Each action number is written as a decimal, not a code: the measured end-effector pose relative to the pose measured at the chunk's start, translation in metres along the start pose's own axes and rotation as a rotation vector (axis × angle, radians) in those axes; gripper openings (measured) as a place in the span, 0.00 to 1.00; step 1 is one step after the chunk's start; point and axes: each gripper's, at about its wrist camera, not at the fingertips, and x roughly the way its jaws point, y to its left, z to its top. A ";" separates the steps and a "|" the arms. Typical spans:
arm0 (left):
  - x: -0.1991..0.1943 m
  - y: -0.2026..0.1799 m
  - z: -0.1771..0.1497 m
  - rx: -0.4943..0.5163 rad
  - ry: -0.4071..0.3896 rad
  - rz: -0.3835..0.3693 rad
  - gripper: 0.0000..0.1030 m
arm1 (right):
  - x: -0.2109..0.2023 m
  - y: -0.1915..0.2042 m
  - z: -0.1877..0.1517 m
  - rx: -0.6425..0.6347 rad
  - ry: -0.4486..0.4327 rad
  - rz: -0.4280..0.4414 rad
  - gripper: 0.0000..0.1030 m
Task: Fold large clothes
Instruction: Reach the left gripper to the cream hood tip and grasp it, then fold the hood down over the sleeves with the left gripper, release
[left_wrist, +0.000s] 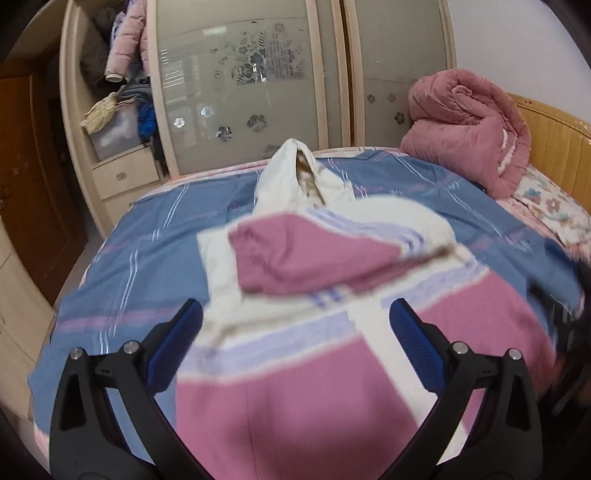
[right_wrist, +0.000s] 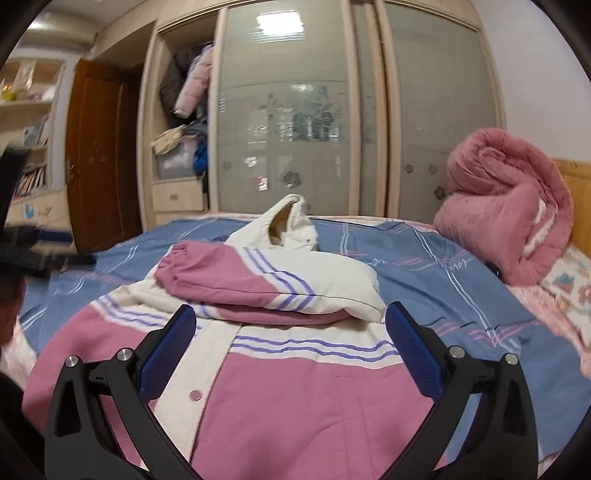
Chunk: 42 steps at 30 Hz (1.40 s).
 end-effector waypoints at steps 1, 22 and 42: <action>0.012 -0.001 0.015 0.023 0.008 0.016 0.98 | 0.008 -0.006 -0.009 0.026 0.024 -0.001 0.99; 0.426 -0.016 0.224 0.064 0.339 0.254 0.64 | 0.067 -0.049 -0.017 0.224 0.171 0.065 0.99; 0.266 0.019 0.176 -0.013 0.153 0.062 0.04 | 0.075 -0.050 -0.018 0.234 0.181 0.082 0.99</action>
